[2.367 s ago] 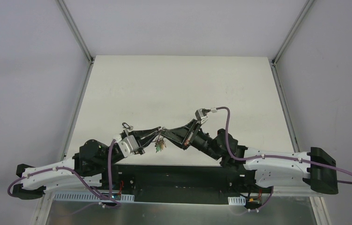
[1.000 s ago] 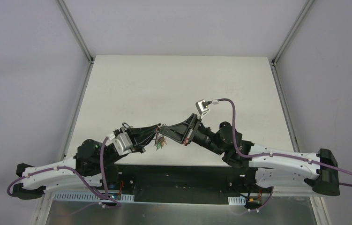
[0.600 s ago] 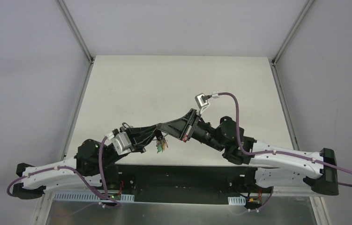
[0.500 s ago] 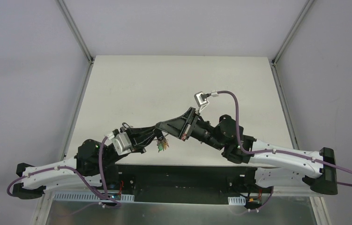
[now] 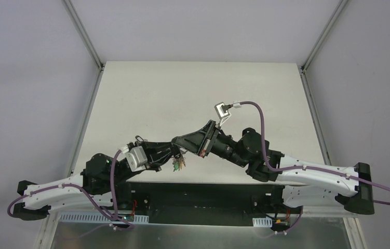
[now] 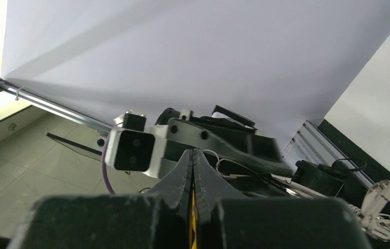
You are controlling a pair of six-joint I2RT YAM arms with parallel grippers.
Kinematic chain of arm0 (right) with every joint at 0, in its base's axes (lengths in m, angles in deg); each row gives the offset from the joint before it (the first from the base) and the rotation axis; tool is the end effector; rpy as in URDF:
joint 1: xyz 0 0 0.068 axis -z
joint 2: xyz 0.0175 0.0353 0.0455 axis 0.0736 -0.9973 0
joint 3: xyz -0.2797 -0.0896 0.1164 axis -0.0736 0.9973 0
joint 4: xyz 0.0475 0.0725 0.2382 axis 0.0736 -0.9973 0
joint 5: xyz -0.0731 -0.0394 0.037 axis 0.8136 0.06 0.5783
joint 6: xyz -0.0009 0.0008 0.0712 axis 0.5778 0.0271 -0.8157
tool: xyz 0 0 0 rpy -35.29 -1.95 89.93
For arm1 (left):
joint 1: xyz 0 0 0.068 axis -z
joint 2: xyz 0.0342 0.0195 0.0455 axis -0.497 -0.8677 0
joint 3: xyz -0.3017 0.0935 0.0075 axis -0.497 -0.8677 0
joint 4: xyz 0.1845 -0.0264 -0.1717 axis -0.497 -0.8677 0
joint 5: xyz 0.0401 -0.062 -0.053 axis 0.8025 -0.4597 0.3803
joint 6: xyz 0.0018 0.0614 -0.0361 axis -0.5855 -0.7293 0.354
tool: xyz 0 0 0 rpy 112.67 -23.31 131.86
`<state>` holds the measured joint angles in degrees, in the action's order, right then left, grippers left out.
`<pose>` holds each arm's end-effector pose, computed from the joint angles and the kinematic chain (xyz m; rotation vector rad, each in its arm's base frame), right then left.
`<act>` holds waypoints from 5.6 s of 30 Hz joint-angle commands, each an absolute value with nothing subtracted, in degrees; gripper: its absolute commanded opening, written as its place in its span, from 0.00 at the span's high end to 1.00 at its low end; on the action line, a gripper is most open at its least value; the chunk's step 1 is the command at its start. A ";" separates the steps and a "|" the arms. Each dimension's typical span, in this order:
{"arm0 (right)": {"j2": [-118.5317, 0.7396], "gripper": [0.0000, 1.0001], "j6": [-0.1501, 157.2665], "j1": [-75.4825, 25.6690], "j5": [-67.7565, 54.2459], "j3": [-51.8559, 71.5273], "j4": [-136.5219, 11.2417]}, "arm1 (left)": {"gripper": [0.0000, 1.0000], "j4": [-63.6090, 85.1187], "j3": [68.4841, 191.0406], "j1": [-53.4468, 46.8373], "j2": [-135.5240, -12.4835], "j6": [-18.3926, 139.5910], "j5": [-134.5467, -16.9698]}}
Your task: Put the keys on the keyring
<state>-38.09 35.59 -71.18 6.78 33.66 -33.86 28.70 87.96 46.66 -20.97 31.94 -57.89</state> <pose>0.0649 0.2253 0.4504 -0.2185 1.4401 1.7977 0.0276 -0.0724 0.3851 0.7057 0.8776 -0.8386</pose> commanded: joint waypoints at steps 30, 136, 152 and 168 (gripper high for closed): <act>-21.37 0.75 37.66 -73.30 20.54 39.92 -50.47 | 0.70 9.98 90.81 46.84 -22.80 41.66 -36.30; -62.09 1.00 41.33 -52.18 6.91 29.75 -61.48 | 0.01 -12.88 95.25 46.84 -20.64 62.30 -29.72; -52.98 0.70 37.70 -43.90 12.96 50.78 -55.95 | 0.01 -14.03 95.23 46.84 -19.20 62.15 -29.74; -42.76 0.44 49.50 -42.92 13.33 42.35 -76.22 | 0.01 -11.12 95.75 46.84 -25.66 61.22 -29.53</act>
